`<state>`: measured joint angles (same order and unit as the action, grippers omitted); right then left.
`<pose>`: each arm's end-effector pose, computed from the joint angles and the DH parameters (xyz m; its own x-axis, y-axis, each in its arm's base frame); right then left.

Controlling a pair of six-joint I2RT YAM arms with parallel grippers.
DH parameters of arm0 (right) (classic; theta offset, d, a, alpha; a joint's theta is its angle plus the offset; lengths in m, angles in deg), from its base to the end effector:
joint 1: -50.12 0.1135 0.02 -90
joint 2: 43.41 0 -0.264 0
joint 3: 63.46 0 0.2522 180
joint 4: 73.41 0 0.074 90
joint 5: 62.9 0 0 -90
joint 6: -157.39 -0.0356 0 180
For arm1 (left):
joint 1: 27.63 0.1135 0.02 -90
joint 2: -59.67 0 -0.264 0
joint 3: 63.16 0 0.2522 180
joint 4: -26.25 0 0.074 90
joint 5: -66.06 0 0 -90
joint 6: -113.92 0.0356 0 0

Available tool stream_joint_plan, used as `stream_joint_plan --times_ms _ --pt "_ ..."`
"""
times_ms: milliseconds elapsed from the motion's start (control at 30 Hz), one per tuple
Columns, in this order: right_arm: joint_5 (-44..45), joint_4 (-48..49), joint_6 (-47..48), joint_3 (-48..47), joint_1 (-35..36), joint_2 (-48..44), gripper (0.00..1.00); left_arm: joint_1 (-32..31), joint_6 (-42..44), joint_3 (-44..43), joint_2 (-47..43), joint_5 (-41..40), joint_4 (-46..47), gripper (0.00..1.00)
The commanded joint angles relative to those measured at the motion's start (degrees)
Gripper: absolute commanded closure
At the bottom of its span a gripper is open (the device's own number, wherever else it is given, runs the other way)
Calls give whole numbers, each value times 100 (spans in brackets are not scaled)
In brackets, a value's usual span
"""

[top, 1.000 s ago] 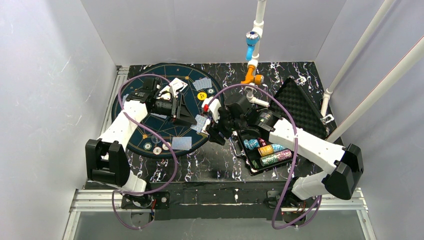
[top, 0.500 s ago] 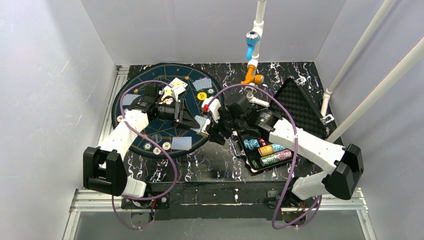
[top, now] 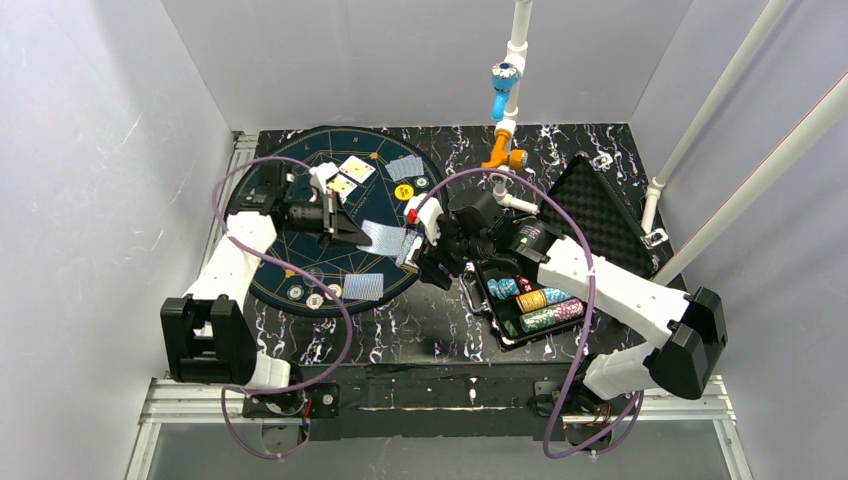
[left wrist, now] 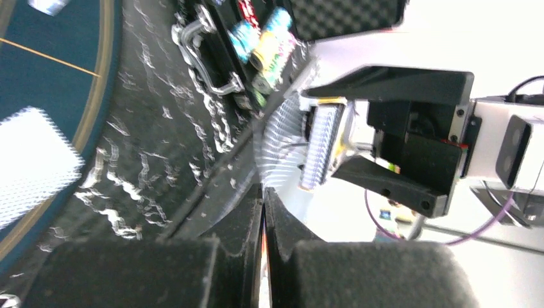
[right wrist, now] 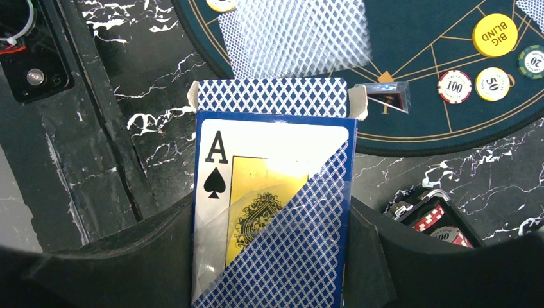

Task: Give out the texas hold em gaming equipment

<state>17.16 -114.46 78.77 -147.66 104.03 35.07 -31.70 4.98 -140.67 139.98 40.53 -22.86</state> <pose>0.1760 0.2519 0.3342 -0.1605 -0.5502 -0.8195 -0.9289 0.3650 -0.0631 0.2796 -0.0521 0.2911 -0.9327 -0.0739 -0.3530 0.2993 0.3874 -0.8720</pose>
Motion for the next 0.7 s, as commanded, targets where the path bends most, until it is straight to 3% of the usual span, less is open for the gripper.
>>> stream_joint_plan --times_ms 0,267,467,667 --pt "43 480 82 -7 5 -281 99 647 1497 -897 324 -459 -1441 100" --pt "62 505 112 38 5 -324 99 1484 4335 -1970 1903 -1669 -3684 100" --pt "57 453 138 31 5 -348 99 1790 5060 -2236 2503 -2753 -3497 100" --pt "24 469 138 -26 3 -273 99 2009 4971 -2725 3133 -2936 -3196 100"
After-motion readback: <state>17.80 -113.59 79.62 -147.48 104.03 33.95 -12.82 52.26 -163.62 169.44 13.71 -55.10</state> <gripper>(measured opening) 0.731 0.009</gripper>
